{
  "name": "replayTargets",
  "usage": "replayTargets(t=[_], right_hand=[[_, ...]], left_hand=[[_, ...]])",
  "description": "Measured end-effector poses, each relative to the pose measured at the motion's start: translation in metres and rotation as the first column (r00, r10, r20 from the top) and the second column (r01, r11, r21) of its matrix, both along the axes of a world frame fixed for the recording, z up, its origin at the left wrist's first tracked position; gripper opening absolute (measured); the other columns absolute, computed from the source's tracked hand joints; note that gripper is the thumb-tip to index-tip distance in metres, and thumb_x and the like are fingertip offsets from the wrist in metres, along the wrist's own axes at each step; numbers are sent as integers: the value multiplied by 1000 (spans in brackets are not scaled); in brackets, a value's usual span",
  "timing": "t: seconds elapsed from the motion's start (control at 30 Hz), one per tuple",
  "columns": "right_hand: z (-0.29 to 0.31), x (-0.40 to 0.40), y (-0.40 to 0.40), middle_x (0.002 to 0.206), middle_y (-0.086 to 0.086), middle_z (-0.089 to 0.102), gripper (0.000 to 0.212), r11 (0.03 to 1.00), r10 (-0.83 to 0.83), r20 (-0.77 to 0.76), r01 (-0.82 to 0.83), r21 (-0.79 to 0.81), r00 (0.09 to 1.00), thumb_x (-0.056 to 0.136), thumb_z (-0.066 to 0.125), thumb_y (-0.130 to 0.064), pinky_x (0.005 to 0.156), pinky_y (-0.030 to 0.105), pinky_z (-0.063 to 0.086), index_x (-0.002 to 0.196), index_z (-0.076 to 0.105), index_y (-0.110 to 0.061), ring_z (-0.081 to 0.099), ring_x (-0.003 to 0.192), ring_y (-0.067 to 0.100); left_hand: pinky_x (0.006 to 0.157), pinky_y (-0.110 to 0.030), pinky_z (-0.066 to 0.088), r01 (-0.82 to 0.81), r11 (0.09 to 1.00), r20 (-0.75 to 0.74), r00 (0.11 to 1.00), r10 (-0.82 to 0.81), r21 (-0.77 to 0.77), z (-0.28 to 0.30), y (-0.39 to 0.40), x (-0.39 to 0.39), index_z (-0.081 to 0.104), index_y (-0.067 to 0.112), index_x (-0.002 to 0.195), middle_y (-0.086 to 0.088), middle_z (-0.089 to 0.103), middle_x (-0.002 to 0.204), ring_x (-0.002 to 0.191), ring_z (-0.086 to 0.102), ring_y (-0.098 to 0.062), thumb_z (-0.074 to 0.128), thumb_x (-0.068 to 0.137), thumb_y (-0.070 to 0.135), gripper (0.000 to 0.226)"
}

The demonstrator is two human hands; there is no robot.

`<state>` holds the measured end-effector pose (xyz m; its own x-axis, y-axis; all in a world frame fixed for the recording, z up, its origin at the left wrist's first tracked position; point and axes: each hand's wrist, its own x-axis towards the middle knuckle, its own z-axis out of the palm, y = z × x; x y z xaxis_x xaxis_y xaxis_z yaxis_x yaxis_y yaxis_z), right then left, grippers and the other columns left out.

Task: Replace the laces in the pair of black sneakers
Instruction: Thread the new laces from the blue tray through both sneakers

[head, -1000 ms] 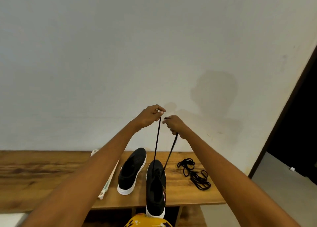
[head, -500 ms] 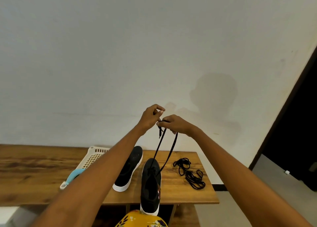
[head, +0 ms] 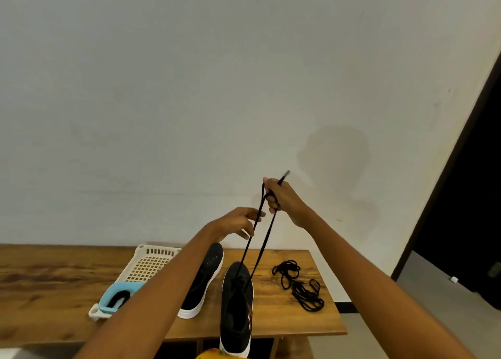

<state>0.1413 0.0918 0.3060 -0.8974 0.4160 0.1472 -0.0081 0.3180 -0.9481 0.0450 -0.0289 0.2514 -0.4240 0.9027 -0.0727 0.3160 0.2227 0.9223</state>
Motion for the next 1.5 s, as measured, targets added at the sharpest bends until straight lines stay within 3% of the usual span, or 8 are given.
replayTargets(t=[0.27,0.4,0.67,0.8,0.97,1.1,1.2,1.5], right_hand=[[16,-17,-4,84,-1,52,29,997,-70,-66,69,-17,995,99,44,-38,79,25,46,109,52,-12,51,79,12],[-15,-9,2,136,4,47,57,986,64,2,-63,-152,998,95,51,-40,107,36,34,141,37,-10,42,128,19],[-55,-13,-27,90,-1,62,12,992,71,58,-76,101,996,98,49,-16,93,32,46,104,59,-11,59,89,14],[-53,-19,-31,84,7,66,19,994,-97,-44,95,-45,994,99,49,-18,85,32,53,94,64,-8,64,84,18],[-48,-16,-26,66,6,52,23,909,-331,-10,316,-272,944,99,40,-12,55,23,45,106,59,-3,48,56,16],[-26,-12,-37,66,3,44,22,995,8,135,-22,101,991,99,35,-8,50,20,36,95,57,-10,40,55,12],[-4,-5,-42,63,3,43,21,926,195,220,-253,281,956,97,40,-10,50,17,39,84,56,-14,40,53,11],[12,21,-5,66,-2,51,29,923,143,220,-211,323,965,100,45,-28,61,17,48,88,65,-12,52,60,10]], left_hand=[[49,-17,35,-176,952,15,984,178,249,30,13,16,65,10,99,-1,59,74,52,42,-7,42,100,25,27],[87,-25,45,-321,885,-8,939,344,337,30,5,10,67,4,104,-1,64,92,84,56,-6,44,99,18,27],[68,-17,48,-389,859,-13,909,416,333,24,-2,-3,67,8,111,-4,63,96,77,60,-12,48,97,15,24],[57,-26,49,-516,807,-31,837,546,287,29,-5,-15,66,-1,90,-15,60,81,58,53,-17,45,97,11,25],[73,-23,38,-395,874,-117,890,440,281,49,-16,-13,72,8,98,-3,60,92,88,52,-15,48,96,23,28],[92,-19,32,-196,954,-135,964,230,225,61,-9,3,63,7,119,3,54,120,112,46,-9,41,100,24,34],[71,-6,40,-186,967,-155,965,213,174,63,-6,6,62,8,121,-6,56,114,90,53,-11,36,101,28,38],[86,-35,43,-80,993,-91,993,72,-86,47,-10,6,64,13,99,-10,68,91,79,65,-20,8,100,49,66]])
